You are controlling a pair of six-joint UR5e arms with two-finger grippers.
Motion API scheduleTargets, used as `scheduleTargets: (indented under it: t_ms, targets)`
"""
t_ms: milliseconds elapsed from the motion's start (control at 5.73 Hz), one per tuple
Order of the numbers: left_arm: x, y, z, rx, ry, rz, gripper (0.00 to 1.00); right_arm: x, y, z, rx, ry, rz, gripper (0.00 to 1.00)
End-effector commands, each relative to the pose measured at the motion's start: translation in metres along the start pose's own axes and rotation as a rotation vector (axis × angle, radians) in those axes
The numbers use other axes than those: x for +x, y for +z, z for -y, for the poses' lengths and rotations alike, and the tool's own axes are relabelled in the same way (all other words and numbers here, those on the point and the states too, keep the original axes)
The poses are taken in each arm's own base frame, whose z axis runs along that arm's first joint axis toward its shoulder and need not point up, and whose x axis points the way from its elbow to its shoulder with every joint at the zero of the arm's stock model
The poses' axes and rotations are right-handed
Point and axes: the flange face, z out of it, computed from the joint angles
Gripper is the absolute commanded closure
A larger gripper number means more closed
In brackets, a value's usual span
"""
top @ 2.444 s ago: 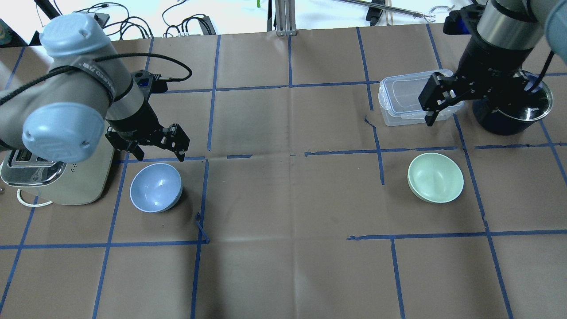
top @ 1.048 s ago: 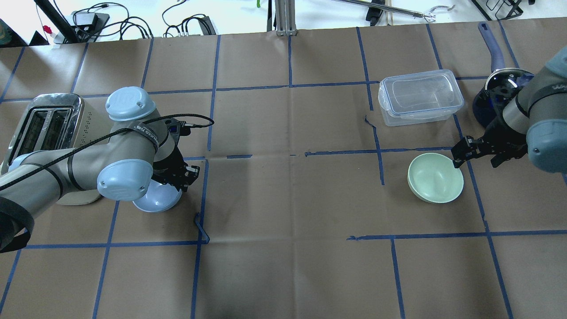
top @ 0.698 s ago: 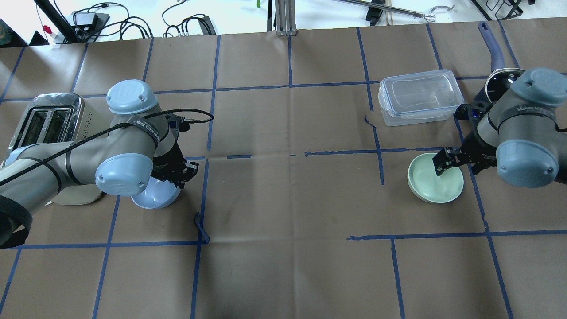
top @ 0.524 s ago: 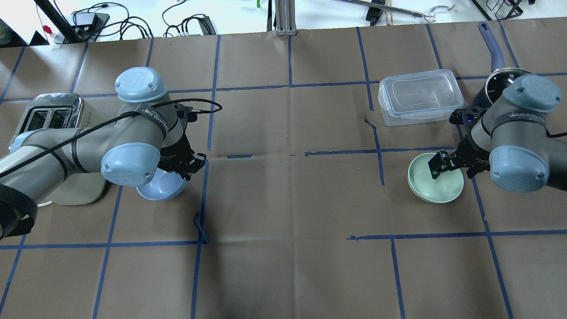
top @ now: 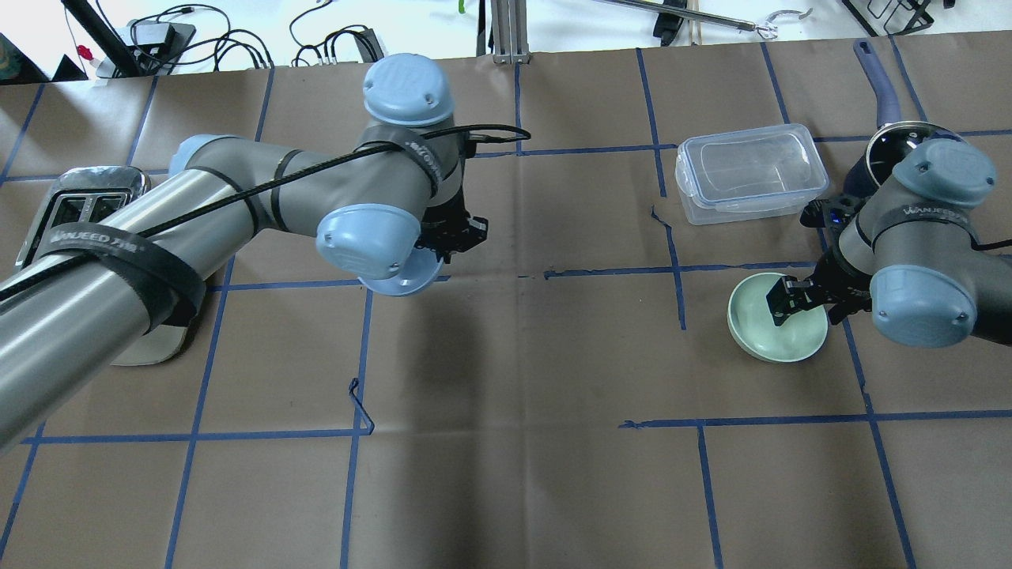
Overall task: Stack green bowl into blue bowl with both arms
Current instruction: 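Grasp blue bowl rim with left gripper while right grasps green bowl rim, then carry blue bowl to table center with left while right lifts green bowl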
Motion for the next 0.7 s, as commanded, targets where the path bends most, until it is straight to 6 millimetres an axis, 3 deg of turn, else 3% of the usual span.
scheduleTargets:
  t_ms: [0, 349, 524]
  targets:
    - [0.094, 0.014, 0.019, 0.038, 0.078, -0.001, 0.97, 0.001, -0.005, 0.002, 0.007, 0.0, -0.002, 0.95]
    - [0.101, 0.042, 0.018, -0.005, 0.096, 0.002, 0.93, 0.004, -0.033, 0.01, 0.02, 0.0, -0.005, 0.98]
    - [0.101, 0.049, 0.016, -0.02, 0.097, 0.003, 0.84, 0.004, -0.037, 0.012, 0.022, -0.001, -0.007, 0.99]
